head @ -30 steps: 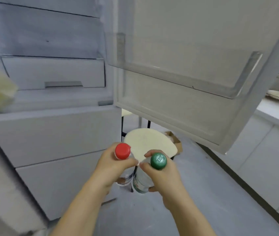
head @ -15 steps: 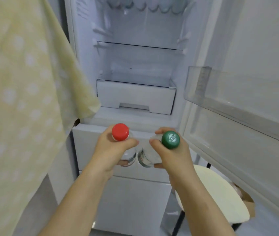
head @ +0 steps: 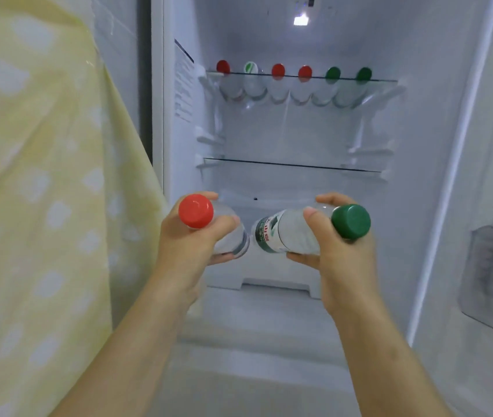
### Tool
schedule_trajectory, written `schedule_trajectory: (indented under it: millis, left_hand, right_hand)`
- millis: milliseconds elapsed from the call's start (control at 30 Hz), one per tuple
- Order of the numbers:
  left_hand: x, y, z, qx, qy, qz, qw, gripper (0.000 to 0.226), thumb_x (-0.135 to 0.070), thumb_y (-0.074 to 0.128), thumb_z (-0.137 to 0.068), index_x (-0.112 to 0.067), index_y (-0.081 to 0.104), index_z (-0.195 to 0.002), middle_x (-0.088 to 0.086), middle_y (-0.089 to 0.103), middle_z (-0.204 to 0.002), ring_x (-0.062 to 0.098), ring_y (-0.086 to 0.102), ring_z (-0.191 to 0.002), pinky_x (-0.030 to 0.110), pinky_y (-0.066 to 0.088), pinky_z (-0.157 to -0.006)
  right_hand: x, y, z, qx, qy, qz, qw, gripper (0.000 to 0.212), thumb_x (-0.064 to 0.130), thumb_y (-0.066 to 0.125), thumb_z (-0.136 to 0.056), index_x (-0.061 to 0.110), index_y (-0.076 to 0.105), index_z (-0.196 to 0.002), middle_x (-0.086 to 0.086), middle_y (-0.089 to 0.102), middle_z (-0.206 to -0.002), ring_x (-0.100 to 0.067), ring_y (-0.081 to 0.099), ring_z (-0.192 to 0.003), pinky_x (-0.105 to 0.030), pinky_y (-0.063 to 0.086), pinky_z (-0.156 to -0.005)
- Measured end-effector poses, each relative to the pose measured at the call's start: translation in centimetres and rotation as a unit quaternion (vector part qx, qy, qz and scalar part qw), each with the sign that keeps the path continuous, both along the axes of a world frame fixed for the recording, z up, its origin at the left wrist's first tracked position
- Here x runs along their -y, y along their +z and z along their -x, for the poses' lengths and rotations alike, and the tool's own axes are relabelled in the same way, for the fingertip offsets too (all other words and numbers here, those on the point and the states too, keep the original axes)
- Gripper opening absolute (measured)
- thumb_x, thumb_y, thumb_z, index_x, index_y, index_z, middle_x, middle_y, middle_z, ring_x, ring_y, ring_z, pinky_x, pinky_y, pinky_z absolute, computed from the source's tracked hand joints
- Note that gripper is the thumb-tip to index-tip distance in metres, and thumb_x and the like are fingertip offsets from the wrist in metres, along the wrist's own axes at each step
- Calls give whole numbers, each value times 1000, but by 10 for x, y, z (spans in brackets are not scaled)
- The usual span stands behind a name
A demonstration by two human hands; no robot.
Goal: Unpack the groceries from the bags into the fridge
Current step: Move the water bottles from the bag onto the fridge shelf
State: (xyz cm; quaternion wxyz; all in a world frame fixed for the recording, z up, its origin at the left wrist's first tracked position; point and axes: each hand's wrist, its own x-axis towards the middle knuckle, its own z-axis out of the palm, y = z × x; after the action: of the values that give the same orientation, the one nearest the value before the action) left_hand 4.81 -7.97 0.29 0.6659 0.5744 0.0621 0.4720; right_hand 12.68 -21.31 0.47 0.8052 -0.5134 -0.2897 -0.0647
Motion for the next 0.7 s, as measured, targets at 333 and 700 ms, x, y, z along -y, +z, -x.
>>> schedule_trajectory:
  millis: [333,700]
  left_hand:
    - [-54,53,-56,140,-1,-46,989,37,-6,75,-61,-31,61,-85,-5,57,-99,22,63,-97,46,58,-67]
    - [-62,113,-124,250,92,-160,950,44,-31,74,-50,-43,60,-89,-26,58,-99,24,57,-108,54,55,-77]
  right_hand:
    - [-56,54,-60,80,7,-164,983,17,18,61,-71,29,60,-84,8,57,-93,-23,61,-94,-50,58,-66]
    - [-77,111,-122,166,26,-264,950,21,31,68,-63,39,62,-82,16,59,-98,-18,63,-99,-44,58,-66]
